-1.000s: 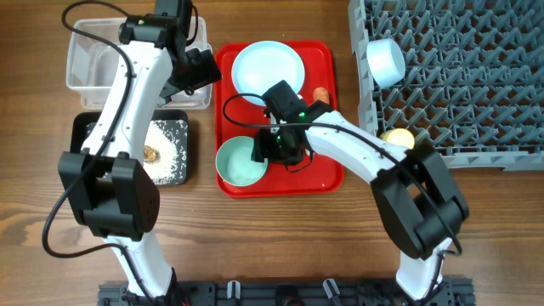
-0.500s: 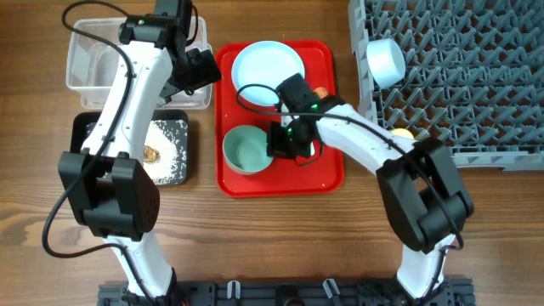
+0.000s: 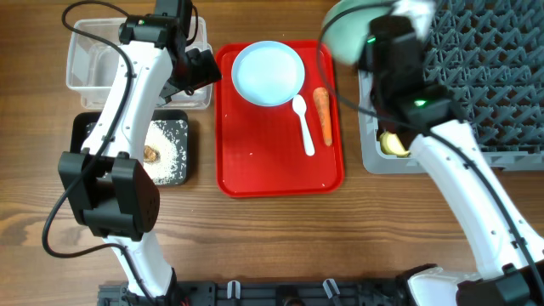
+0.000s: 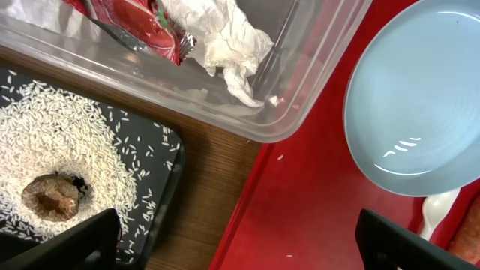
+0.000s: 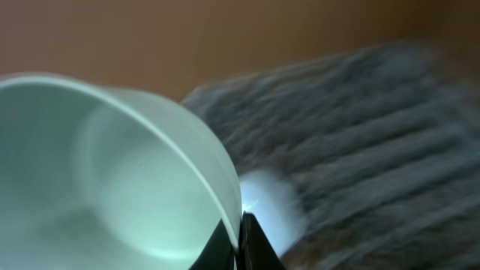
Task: Sort waste into correct bins and load items into the dishwasher rack
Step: 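Carry the green bowl to the rack and release it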
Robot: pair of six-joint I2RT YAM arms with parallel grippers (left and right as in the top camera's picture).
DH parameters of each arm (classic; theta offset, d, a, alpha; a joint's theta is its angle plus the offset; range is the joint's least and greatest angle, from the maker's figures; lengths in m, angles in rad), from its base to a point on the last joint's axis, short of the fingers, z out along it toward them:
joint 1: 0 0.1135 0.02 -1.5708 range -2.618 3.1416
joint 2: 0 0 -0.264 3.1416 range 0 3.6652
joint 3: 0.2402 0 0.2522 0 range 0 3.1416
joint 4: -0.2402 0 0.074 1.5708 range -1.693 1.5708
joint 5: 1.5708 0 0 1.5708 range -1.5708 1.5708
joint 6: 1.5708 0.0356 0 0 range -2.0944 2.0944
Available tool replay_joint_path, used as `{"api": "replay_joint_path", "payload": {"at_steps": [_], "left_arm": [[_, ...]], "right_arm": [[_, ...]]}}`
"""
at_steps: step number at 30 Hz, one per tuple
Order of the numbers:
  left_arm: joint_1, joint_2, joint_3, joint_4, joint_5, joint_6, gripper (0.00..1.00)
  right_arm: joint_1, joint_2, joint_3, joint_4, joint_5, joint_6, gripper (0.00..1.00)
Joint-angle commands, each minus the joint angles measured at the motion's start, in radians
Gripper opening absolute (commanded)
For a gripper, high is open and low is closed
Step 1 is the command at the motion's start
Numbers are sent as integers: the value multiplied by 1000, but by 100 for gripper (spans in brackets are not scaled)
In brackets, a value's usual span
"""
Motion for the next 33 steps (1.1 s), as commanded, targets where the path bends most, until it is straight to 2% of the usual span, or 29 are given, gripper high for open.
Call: {"api": "replay_joint_path", "payload": {"at_steps": [1, 6, 14, 18, 25, 33], "left_arm": [[-2, 10, 5, 0, 0, -10, 100], [-2, 10, 5, 0, 0, -10, 100], [-2, 10, 5, 0, 0, -10, 100], [-2, 10, 5, 0, 0, -10, 100], [-2, 10, 5, 0, 0, -10, 100], [-2, 10, 5, 0, 0, -10, 100]], "right_arm": [[-126, 45, 4, 148, 358, -263, 4], [-257, 127, 4, 343, 320, -476, 4], [-328, 381, 4, 575, 314, -1035, 4], [-332, 451, 4, 595, 313, -1094, 4], [-339, 533, 4, 629, 310, -1094, 4], [-320, 545, 4, 644, 248, -1091, 4]]}}
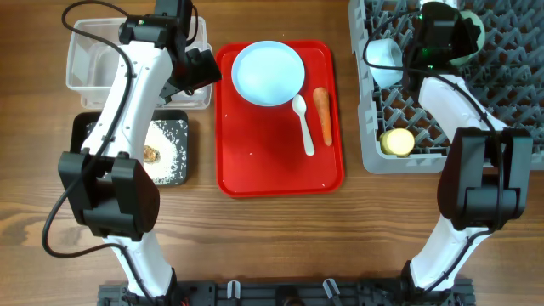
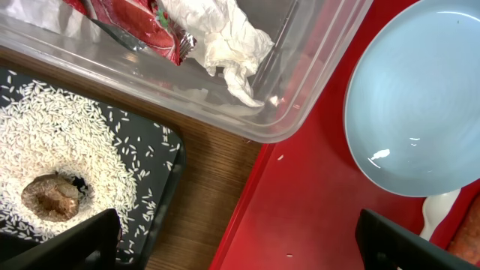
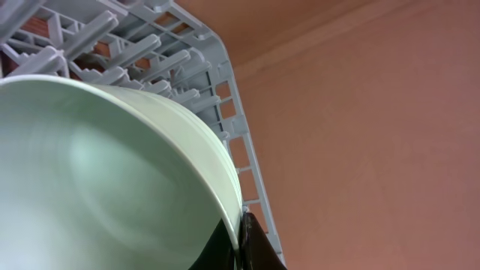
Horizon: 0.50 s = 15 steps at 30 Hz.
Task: Sort waste into correct bins and load items into the dishwasher rack
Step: 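Carry the green bowl to the rack and release it, then reach the right gripper to the light-blue plate and grip its edge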
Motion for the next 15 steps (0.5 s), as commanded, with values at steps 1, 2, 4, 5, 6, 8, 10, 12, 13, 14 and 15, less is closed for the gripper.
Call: {"api": "replay_joint_path", "payload": {"at_steps": [1, 2, 4, 5, 6, 8, 10, 12, 13, 14, 15], "left_arm": [[-2, 10, 5, 0, 1, -10, 100], [-2, 10, 5, 0, 1, -10, 100], [-2, 10, 5, 0, 1, -10, 100], [-2, 10, 5, 0, 1, -10, 100], [-2, 10, 5, 0, 1, -10, 100], [-2, 10, 5, 0, 1, -10, 100], [-2, 10, 5, 0, 1, -10, 100], [-2, 10, 5, 0, 1, -10, 100], [-2, 10, 5, 0, 1, -10, 100], [-2, 10, 5, 0, 1, -10, 100], [-2, 10, 5, 0, 1, -10, 100]], "right_arm": [[21, 26, 7, 2, -20, 0, 4], [34, 26, 7, 0, -23, 0, 4], [63, 26, 7, -3, -23, -1, 4], [75, 26, 7, -4, -23, -2, 6], [89, 26, 7, -6, -23, -2, 9], [119, 26, 7, -11, -23, -2, 27], [140, 26, 7, -18, -23, -3, 43], [155, 26, 7, -25, -23, -2, 51], [158, 26, 7, -25, -23, -2, 54], [159, 26, 7, -25, -23, -2, 56], [159, 26, 7, -25, -23, -2, 59]]}}
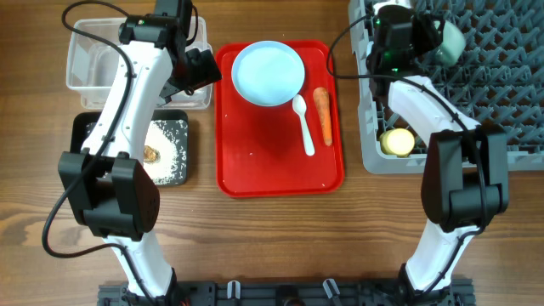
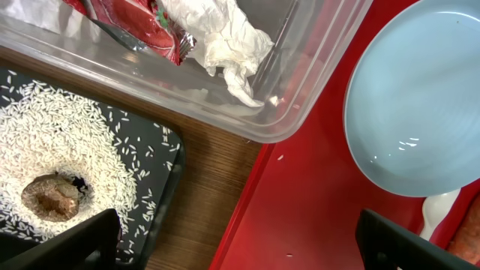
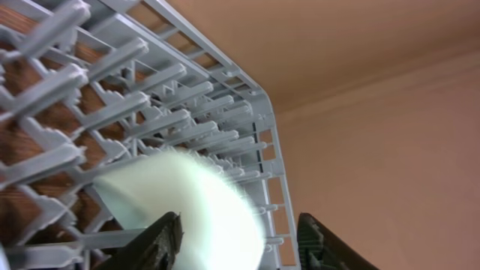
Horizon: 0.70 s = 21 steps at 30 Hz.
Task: Sort waste into correct bins and load items into the dishwasher rack
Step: 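Reach the right gripper to the light-blue plate and grip its edge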
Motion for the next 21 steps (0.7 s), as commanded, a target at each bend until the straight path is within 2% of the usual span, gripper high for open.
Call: {"api": "replay_joint_path", "payload": {"at_steps": [1, 2, 3, 4, 5, 11, 15, 17, 21], "left_arm": [[-2, 10, 5, 0, 1, -10, 100], [-2, 10, 5, 0, 1, -10, 100], [-2, 10, 5, 0, 0, -10, 100], [-2, 10, 5, 0, 1, -10, 100], [-2, 10, 5, 0, 1, -10, 100], [-2, 10, 5, 0, 1, -10, 100], [-2, 10, 5, 0, 1, -10, 100], [-2, 10, 5, 0, 1, -10, 100], [-2, 10, 5, 0, 1, -10, 100]], "right_arm": [[-3, 17, 7, -1, -4, 5, 61], [-3, 17, 7, -1, -4, 5, 66], [-3, 17, 7, 0, -4, 5, 75], [-3, 16, 7, 6, -4, 5, 100], [-3, 16, 7, 24, -3, 17, 99], [12, -65, 7, 203, 26, 335, 100], [80, -163, 7, 174, -47, 375, 100], [158, -211, 7, 42, -115, 406, 100], [303, -241, 7, -356, -435, 691, 100]]}}
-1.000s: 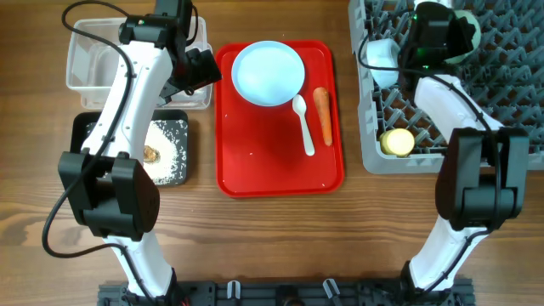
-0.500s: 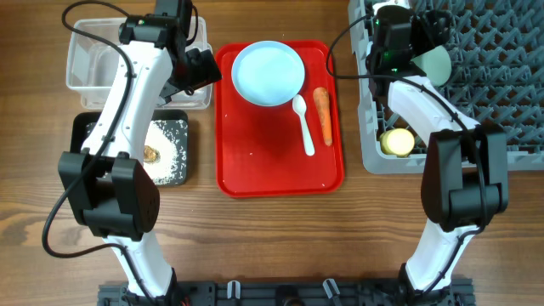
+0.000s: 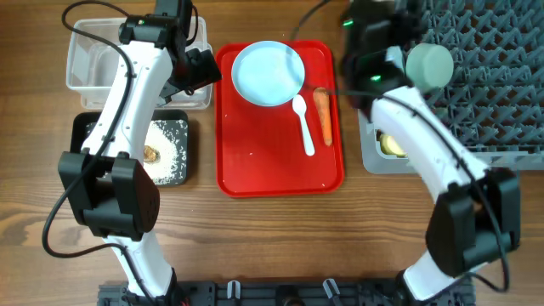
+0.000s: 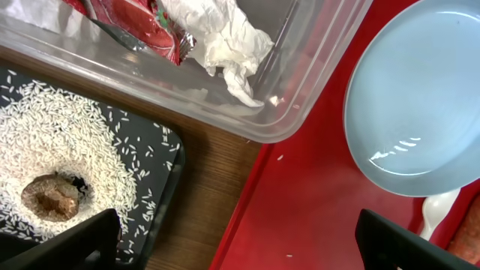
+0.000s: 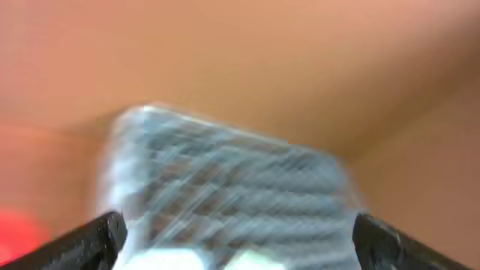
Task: Sort waste into correct bins and load items into the dishwasher rack
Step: 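Reach the right gripper to the light-blue plate and grip its edge, then lift the plate off the red tray toward the rack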
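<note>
A pale green bowl [image 3: 429, 64] sits in the grey dishwasher rack [image 3: 476, 93], free of any gripper. My right gripper [image 3: 374, 30] is over the rack's left edge, left of the bowl; it [image 5: 240, 240] is open and empty, and its view is blurred. On the red tray [image 3: 255, 161] lie a light blue plate [image 3: 268, 72], a white spoon [image 3: 303, 123] and a carrot [image 3: 323, 115]. My left gripper [image 3: 200, 68] hangs open and empty [image 4: 240, 247] over the tray's left rim, next to the plate [image 4: 412, 97].
A clear bin [image 4: 300, 90] at the back left holds a red wrapper [image 4: 135, 26] and crumpled tissue [image 4: 217, 41]. Before it, a black tray [image 3: 166, 149] carries rice and a brown lump [image 4: 49, 196]. A yellow item [image 3: 393, 143] lies in the rack's front left corner.
My right gripper has moved left, from above the bowl to the rack's left edge, still open. The bowl rests a little nearer the rack's middle. My left arm has not moved.
My right gripper was shut on the green bowl near the rack's left edge, then still held it over the rack's back. Then it stood open with the bowl lying in the rack, and now it is left of the bowl. The left gripper stayed open and still throughout.
</note>
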Robot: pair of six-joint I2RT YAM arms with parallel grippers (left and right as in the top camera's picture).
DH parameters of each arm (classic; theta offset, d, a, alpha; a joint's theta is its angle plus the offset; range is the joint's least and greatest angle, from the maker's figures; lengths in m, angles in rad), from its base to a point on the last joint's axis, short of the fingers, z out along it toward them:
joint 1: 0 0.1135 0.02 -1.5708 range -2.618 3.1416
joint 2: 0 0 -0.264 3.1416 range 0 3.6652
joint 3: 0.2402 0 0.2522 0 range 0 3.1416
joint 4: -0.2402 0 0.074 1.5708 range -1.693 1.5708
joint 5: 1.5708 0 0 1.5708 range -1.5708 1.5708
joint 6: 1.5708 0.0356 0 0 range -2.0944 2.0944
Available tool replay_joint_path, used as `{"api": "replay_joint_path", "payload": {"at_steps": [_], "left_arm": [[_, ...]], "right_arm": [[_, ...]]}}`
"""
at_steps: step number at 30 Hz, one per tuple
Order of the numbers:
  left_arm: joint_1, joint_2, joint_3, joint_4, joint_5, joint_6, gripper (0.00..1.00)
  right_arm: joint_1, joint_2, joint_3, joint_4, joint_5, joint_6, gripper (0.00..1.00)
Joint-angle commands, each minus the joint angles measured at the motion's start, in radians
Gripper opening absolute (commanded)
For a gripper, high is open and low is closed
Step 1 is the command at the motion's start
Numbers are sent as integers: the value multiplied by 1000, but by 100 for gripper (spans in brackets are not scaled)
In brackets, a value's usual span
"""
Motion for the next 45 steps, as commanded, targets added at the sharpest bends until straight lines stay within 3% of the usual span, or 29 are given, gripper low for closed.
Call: {"api": "replay_joint_path", "payload": {"at_steps": [1, 5, 10, 12, 20, 23, 28, 32, 35, 38, 45], "left_arm": [[-2, 10, 5, 0, 0, -10, 100], [-2, 10, 5, 0, 0, -10, 100], [-2, 10, 5, 0, 0, -10, 100], [-2, 10, 5, 0, 0, -10, 100], [-2, 10, 5, 0, 0, -10, 100], [-2, 10, 5, 0, 0, -10, 100], [-2, 10, 5, 0, 0, -10, 100], [-2, 10, 5, 0, 0, -10, 100], [-2, 10, 5, 0, 0, -10, 100], [-2, 10, 5, 0, 0, -10, 100], [-2, 10, 5, 0, 0, -10, 100]], "right_arm": [[89, -5, -10, -195, -414, 385, 100], [91, -2, -10, -232, -827, 626, 100], [69, -1, -8, -241, -871, 689, 100], [35, 0, 28, -284, -971, 716, 100], [-76, 119, 455, -726, -962, 606, 100], [-72, 224, 465, -754, -985, 605, 100], [-71, 380, 460, -721, -1244, 596, 100], [-67, 422, 453, -632, -1238, 698, 99], [-52, 461, 453, -608, -1137, 793, 83], [-8, 502, 453, -606, -967, 805, 78], [20, 515, 453, -584, -790, 901, 71]]}}
